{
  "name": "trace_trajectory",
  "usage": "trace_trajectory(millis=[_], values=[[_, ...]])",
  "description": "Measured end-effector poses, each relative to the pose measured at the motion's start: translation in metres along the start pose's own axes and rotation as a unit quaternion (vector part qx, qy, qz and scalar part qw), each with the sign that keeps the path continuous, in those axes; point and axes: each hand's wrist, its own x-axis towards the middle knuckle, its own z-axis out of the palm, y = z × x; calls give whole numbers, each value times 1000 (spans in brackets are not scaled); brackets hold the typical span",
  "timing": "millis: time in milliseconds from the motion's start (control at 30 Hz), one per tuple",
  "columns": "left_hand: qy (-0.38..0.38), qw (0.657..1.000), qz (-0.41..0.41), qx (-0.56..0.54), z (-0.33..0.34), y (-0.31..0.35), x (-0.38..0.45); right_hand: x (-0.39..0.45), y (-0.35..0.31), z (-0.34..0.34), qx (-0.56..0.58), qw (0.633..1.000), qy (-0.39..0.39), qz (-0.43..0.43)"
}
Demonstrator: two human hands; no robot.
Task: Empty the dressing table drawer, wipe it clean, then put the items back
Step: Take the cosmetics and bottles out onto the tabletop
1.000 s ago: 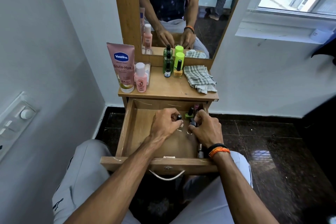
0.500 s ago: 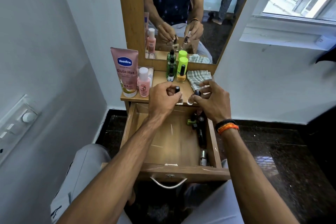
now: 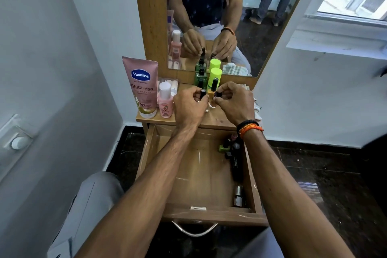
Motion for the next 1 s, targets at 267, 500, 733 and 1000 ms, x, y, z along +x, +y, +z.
trace_trajectory(millis=[267, 500, 733, 1000], values=[[2, 1000, 10, 6, 9, -6, 19, 10, 7, 11, -1, 1000, 6, -3], [9, 1000, 7, 10, 15, -9, 25, 15, 8, 19, 0, 1000, 18, -8], [4, 1000, 9, 19, 20, -15, 26, 14, 11, 22, -13, 999, 32, -25], [5, 1000, 6, 21, 22, -19, 26, 13, 14, 22, -1, 999, 28, -30]])
